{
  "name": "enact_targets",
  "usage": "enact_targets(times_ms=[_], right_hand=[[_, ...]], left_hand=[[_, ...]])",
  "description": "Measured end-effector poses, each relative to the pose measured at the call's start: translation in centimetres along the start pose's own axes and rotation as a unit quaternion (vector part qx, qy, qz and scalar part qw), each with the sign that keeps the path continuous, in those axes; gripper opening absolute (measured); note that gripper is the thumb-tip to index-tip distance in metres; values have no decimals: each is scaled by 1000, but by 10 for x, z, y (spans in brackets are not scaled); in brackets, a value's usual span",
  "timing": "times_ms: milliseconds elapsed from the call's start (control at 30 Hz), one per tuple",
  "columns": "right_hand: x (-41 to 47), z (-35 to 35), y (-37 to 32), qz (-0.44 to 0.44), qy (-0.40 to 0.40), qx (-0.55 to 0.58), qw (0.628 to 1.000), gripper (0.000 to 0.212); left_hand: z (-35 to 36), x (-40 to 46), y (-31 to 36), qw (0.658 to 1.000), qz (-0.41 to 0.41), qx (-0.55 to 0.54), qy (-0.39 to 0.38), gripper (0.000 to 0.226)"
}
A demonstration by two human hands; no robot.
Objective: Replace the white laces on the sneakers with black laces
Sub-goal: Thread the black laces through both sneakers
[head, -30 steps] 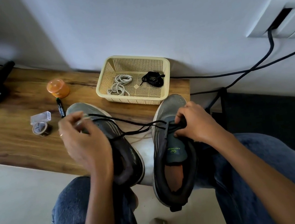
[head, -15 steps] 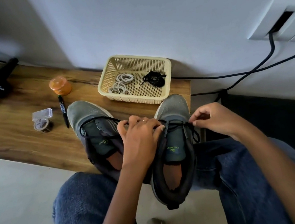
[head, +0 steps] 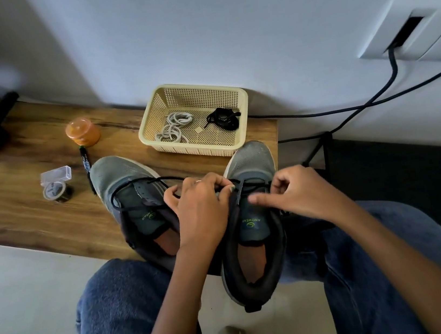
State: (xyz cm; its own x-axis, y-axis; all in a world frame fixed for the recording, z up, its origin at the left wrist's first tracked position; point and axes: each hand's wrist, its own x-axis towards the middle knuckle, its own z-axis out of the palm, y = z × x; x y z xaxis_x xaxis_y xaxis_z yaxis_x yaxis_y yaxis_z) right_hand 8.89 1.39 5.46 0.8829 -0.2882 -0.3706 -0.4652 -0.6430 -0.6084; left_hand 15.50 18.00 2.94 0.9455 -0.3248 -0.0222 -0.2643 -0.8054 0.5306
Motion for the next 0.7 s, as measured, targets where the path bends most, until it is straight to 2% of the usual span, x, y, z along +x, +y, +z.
enact_targets(times_ms=[67, 167, 233, 300, 400, 467, 567, 700], right_hand=[[-2, 5, -4, 19, -13, -29, 999, 45], [-3, 5, -2, 51, -18, 3, 998, 30], [-3, 4, 0, 66, -25, 37, 997, 28], [-3, 4, 0, 68, -30, 45, 996, 31], [-1, 4, 0, 57, -34, 41, 997, 35], [0, 4, -1, 46, -35, 31, 998, 37], [2, 4, 0, 25, -19, -9, 999, 42], [5, 3, 4, 2, 36, -5, 999, 35]], left_hand=[[-2, 1, 0, 999, -12, 0, 32, 9], [-17, 6, -5, 989, -85, -26, 115, 10], [-30, 9, -15, 978, -124, -9, 167, 11], [-36, 9, -20, 974, -131, 23, 182, 11], [-31, 7, -17, 987, -79, 45, 133, 18], [-23, 6, -12, 995, 11, 46, 87, 25], [-8, 3, -6, 991, 121, 52, 29, 18], [-2, 0, -6, 991, 110, 75, 0, 16]])
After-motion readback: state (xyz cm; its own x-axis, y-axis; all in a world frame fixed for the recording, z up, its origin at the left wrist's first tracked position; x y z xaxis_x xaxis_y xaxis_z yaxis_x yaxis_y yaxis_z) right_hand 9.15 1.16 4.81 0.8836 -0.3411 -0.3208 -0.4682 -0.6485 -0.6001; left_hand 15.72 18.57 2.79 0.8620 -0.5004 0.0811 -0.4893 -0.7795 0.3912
